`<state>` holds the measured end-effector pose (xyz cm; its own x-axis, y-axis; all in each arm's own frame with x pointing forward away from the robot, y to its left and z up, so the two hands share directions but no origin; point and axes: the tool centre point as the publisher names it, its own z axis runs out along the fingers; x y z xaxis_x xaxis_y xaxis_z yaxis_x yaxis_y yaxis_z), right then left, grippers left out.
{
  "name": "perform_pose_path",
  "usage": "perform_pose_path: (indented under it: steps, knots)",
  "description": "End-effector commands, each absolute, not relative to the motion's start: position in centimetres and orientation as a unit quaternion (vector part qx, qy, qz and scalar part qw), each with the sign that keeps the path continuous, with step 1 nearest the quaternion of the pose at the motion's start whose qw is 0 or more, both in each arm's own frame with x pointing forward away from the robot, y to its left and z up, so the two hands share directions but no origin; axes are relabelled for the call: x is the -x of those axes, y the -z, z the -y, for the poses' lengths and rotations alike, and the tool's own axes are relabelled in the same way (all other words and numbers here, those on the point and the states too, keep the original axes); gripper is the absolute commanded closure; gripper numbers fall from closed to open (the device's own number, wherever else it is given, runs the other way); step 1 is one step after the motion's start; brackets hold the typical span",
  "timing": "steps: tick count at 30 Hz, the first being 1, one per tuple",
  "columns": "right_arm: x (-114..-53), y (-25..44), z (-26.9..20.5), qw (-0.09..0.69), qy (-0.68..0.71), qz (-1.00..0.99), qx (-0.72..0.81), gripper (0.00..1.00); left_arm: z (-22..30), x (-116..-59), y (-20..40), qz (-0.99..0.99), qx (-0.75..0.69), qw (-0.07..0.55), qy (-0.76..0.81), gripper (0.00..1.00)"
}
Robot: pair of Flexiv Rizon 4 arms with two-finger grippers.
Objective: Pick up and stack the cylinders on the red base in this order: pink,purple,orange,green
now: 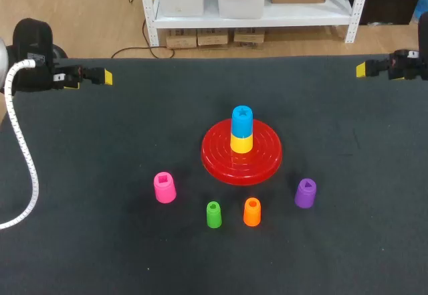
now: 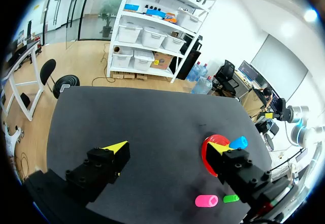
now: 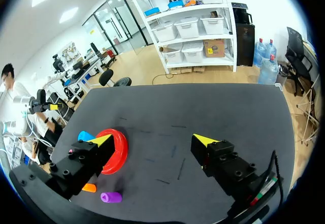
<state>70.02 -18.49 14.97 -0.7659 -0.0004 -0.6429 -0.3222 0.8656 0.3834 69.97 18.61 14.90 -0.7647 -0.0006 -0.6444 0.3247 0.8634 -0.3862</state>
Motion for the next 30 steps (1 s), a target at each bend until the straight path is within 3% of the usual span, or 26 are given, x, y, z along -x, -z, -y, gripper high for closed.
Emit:
perform_pose_path:
  steps: [1, 23, 30]
  knots:
    - [-70.0, -15.0, 18.5, 0.331, -0.243, -0.908, 0.089, 0.00, -18.6, -69.9, -14.9, -0.907, -0.102, 0.332, 0.237, 0.00]
    - [-70.0, -15.0, 18.5, 0.331, -0.243, -0.908, 0.089, 0.00, -18.8, -69.7, -15.0, -0.902, -0.114, 0.339, 0.241, 0.00]
    - [-70.0, -15.0, 18.5, 0.331, -0.243, -0.908, 0.089, 0.00, -18.0, -68.0, -15.1, -0.854, -0.297, 0.361, 0.227, 0.00]
